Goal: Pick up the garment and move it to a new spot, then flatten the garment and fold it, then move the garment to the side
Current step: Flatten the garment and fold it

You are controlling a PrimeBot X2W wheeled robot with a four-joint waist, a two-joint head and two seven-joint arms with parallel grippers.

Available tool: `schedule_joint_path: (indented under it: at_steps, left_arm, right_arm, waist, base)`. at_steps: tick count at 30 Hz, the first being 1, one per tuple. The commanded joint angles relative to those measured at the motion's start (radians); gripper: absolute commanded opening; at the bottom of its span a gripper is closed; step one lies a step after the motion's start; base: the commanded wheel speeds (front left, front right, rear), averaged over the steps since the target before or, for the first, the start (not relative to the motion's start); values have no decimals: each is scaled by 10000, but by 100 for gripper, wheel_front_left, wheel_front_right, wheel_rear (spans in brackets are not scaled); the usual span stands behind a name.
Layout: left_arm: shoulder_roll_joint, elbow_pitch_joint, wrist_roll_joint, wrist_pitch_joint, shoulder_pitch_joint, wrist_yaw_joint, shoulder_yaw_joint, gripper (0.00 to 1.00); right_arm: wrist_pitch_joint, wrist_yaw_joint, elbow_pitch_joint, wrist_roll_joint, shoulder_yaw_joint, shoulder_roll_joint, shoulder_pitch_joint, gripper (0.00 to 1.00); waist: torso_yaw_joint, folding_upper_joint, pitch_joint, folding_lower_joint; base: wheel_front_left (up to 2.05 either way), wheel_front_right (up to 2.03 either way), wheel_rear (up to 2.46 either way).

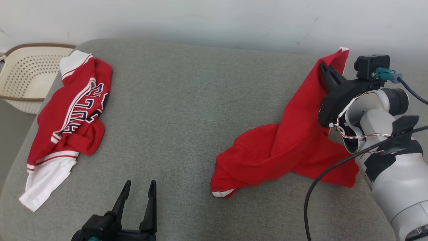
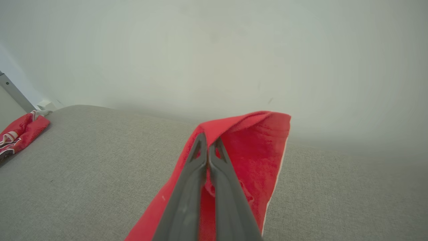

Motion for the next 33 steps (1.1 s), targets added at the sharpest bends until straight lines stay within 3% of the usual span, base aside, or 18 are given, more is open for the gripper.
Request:
schedule_joint_path:
  at_steps: [1, 2, 3, 4, 9, 15, 26, 33]
  left_arm:
    - [5, -27, -60, -75, -116, 52, -60, 100]
    - [5, -21, -70, -75, -114, 81, -95, 100]
    - [5, -11, -97, -75, -124, 87, -120, 100]
    - [5, -8, -118, -75, -144, 89, -135, 100]
    - [5, -9, -147, -75, -141, 183, -114, 100]
    - [6, 37, -96, -75, -52, 184, -73, 100]
    - [8, -24, 67, -75, 170, 130, 174, 100]
    - [6, -40, 147, -73, 314, 98, 321, 100]
  right_arm:
    - [-118, 6, 458, 57, 190, 28, -238, 0]
    - [-175, 4, 732, 78, 264, 44, -346, 10]
    - [-194, 4, 986, 87, 356, 59, -453, 37]
    - [-151, 4, 1231, 134, 431, 107, -518, 100]
    - [-467, 4, 1792, 299, 913, 246, -770, 100]
    - [-1195, 4, 1536, 886, 1348, 204, -538, 100]
    - [-1668, 4, -167, 1817, 2131, -833, 741, 100]
    - [-1774, 4, -1539, 1854, 1903, -1536, 2086, 100]
  waist:
    - [213, -1, 195, -1]
    - [234, -1, 212, -1]
    - [254, -1, 230, -1]
    - [263, -1, 238, -1]
    - [147, -1, 237, -1]
    - [-157, -1, 49, -1]
    - [-754, -1, -247, -1]
    - [-987, -1, -400, -1]
  base:
    - [0, 0, 0]
    - [0, 0, 0]
    - [0, 0, 0]
    - [0, 0, 0]
    - [0, 0, 0]
    - [0, 0, 0]
    - [0, 0, 0]
    - [0, 0, 0]
